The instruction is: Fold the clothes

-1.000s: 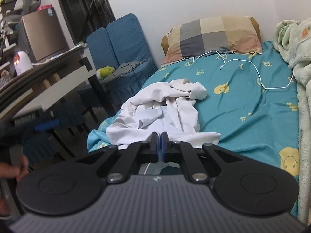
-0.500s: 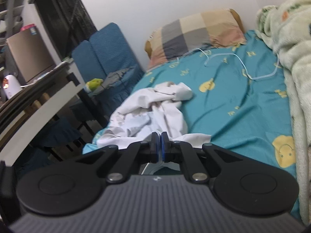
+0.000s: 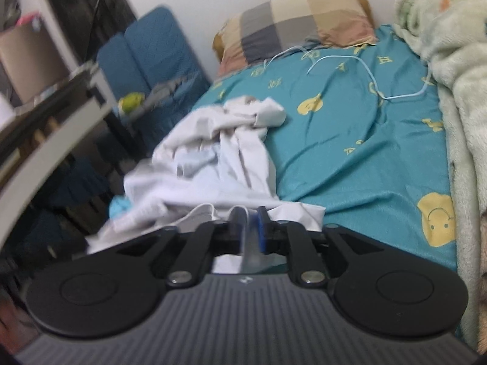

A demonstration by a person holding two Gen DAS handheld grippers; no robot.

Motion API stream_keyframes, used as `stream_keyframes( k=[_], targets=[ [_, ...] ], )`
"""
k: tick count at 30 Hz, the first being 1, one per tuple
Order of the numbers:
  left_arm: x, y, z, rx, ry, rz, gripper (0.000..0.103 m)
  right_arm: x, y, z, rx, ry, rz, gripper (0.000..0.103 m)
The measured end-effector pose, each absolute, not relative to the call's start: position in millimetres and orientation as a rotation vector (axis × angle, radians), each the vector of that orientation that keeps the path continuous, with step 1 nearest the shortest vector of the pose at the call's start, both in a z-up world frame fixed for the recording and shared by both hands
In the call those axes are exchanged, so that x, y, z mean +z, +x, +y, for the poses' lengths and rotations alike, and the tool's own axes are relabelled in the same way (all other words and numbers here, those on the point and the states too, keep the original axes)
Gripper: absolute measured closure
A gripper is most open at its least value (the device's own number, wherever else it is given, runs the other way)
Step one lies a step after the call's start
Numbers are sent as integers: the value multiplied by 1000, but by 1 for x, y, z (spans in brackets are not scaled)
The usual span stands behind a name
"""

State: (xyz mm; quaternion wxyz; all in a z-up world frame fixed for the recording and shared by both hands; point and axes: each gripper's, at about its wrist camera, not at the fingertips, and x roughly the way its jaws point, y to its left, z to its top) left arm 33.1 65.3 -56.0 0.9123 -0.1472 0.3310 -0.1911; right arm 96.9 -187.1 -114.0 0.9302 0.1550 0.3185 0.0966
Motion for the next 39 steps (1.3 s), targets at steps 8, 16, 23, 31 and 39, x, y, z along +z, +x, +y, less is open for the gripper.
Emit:
stream_keyframes(
  k=[8, 16, 23, 31, 39],
  targets=[
    [-39, 36, 66, -389, -289, 664, 94, -110, 74, -106, 442, -181, 489, 31],
    [-43, 39, 62, -377, -256, 683, 94, -127, 98, -93, 575, -120, 571, 78],
    [-45, 39, 55, -369, -215, 691, 93, -135, 116, -119, 658, 196, 652, 100],
    [-38, 31, 41, -396, -113, 653, 47, -115, 117, -143, 662, 442, 595, 100],
    [-66, 28, -10, -447, 128, 678, 25, -100, 117, -160, 661, 562, 533, 100]
  ],
)
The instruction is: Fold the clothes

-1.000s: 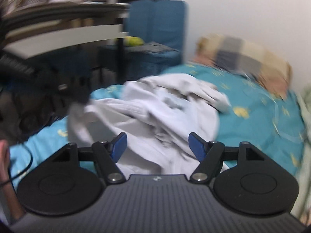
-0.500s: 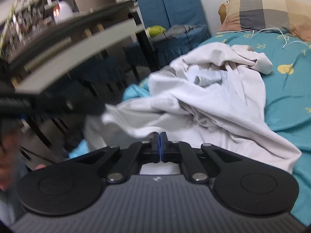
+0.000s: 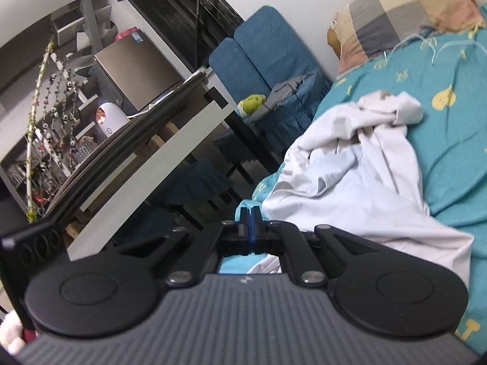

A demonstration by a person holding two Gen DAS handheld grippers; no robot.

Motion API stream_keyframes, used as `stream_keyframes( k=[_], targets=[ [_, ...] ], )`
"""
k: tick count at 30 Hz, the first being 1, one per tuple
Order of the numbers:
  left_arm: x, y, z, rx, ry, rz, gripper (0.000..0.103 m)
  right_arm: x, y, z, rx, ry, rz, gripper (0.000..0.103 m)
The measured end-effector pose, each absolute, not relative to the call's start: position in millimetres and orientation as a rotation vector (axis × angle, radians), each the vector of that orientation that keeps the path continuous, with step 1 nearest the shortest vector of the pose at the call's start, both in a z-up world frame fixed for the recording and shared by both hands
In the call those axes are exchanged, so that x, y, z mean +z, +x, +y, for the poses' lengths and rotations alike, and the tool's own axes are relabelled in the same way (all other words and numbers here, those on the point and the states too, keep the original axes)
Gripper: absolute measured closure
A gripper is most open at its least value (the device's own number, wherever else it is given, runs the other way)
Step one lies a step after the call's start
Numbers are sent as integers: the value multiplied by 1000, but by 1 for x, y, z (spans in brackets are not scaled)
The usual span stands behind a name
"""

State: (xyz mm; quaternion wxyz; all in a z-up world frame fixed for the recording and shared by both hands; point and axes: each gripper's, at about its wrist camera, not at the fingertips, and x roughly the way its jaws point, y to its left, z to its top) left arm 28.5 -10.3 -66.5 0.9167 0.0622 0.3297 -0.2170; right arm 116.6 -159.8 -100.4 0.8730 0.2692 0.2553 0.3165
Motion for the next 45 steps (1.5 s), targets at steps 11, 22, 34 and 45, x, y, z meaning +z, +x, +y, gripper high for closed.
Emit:
stream_keyframes(
  k=[11, 22, 34, 45],
  targets=[
    [-111, 29, -25, -365, 375, 824, 29, -119, 115, -193, 419, 556, 648, 98],
    [-91, 29, 7, -251, 285, 784, 85, -130, 116, -181, 377, 421, 736, 96],
    [-39, 28, 48, -242, -19, 607, 94, -130, 100, -129, 434, 140, 686, 37],
    [-58, 47, 93, -198, -276, 696, 94, -157, 98, -161, 66, -5, 863, 46]
  ],
)
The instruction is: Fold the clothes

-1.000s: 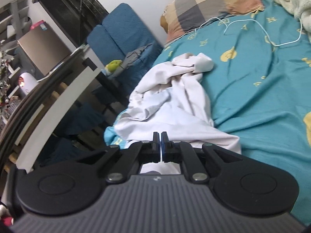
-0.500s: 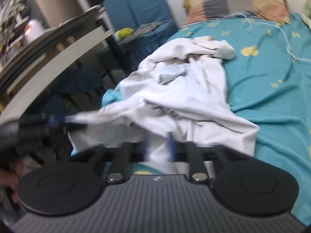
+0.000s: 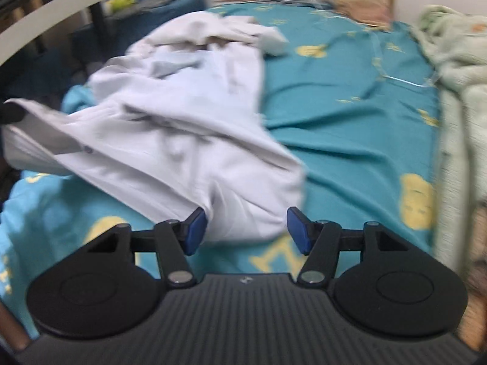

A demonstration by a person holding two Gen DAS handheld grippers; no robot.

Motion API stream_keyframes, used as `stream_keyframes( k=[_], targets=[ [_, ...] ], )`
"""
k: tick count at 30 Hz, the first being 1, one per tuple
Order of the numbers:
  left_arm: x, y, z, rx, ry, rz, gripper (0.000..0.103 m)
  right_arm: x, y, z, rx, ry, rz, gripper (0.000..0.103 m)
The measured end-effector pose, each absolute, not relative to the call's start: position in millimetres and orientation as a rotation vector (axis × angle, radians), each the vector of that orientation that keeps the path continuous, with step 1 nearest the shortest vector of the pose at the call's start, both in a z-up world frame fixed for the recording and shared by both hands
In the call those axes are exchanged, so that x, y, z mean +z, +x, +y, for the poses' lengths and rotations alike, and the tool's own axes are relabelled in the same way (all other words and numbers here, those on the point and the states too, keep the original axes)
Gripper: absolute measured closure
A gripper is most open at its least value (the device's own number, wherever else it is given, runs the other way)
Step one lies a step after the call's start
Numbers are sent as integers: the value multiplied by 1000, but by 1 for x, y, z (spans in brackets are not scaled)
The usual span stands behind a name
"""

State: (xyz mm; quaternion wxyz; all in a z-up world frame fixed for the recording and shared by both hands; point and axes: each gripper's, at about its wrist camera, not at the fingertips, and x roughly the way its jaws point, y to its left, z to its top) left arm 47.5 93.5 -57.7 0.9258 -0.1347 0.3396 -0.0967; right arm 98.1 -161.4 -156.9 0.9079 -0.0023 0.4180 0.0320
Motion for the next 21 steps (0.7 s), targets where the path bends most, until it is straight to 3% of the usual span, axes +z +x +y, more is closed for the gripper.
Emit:
stream_keyframes(
  k=[2, 4, 12, 15, 21],
  targets=[
    [-58, 49, 98, -200, -307, 703, 92, -154, 97, -168, 12, -8, 837, 47],
    [-58, 48, 98, -201, -303, 704, 89, -152, 99, -172, 10, 28, 826, 57],
    [-72, 52, 79, -172, -168, 772, 83, -156, 99, -150, 102, -48, 802, 78],
    [-81, 54, 74, -158, -120, 810, 82, -149, 95, -139, 116, -139, 734, 78],
    [-95, 54, 66, -153, -61, 869, 60, -146, 90, -121, 131, -321, 653, 78]
  ],
)
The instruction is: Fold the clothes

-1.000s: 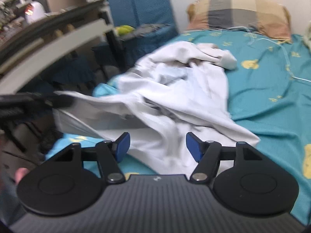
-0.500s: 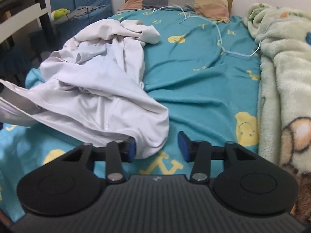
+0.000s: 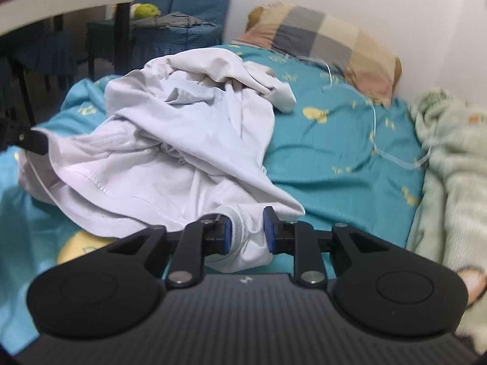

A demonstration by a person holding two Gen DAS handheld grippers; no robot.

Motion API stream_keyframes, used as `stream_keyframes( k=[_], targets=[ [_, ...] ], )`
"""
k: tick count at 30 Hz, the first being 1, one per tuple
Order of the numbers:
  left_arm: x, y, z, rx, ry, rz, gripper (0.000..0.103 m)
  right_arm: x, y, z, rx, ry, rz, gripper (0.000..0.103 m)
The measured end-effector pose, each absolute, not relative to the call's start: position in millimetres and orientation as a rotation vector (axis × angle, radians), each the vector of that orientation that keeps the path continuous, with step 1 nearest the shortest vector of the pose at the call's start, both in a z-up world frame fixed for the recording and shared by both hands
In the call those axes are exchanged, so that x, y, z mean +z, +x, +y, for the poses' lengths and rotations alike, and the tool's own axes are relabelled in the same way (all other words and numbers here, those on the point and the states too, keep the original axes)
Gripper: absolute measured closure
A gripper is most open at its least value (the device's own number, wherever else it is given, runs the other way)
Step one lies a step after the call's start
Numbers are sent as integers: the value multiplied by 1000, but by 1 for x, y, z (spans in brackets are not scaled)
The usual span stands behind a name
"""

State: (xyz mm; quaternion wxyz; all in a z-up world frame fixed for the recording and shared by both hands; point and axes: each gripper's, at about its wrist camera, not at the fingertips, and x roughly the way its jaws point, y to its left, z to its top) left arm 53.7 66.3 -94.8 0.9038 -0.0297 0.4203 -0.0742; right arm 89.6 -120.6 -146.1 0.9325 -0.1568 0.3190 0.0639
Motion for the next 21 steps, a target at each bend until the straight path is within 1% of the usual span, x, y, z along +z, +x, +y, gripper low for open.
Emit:
stream_keyframes(
  k=[2, 3, 7, 11, 12, 13, 14, 15, 18, 20, 21],
  targets=[
    [-98, 53, 63, -148, -32, 888, 49, -148, 85, -112, 136, -412, 631, 78],
    [-101, 53, 61, -146, -16, 905, 47, -149, 83, -108, 146, -453, 616, 78],
    [-112, 52, 53, -146, 49, 956, 46, -155, 75, -90, 221, -596, 556, 79],
    [-117, 49, 44, -153, 120, 967, 44, -172, 74, -73, 265, -785, 551, 81],
    [-118, 48, 42, -153, 140, 968, 44, -173, 76, -74, 249, -795, 562, 81],
    [-120, 47, 40, -150, 157, 970, 44, -172, 79, -77, 221, -783, 571, 83],
    [-122, 47, 38, -146, 169, 974, 44, -171, 81, -80, 193, -770, 581, 88],
    [-123, 48, 38, -140, 177, 979, 44, -166, 85, -88, 158, -708, 590, 91],
    [-128, 50, 42, -109, 178, 987, 42, -143, 96, -125, 38, -416, 618, 90],
    [-128, 50, 47, -106, 146, 990, 42, -140, 99, -147, -30, -302, 654, 89],
    [-128, 50, 49, -107, 139, 990, 43, -142, 99, -153, -47, -282, 677, 86]
  ],
)
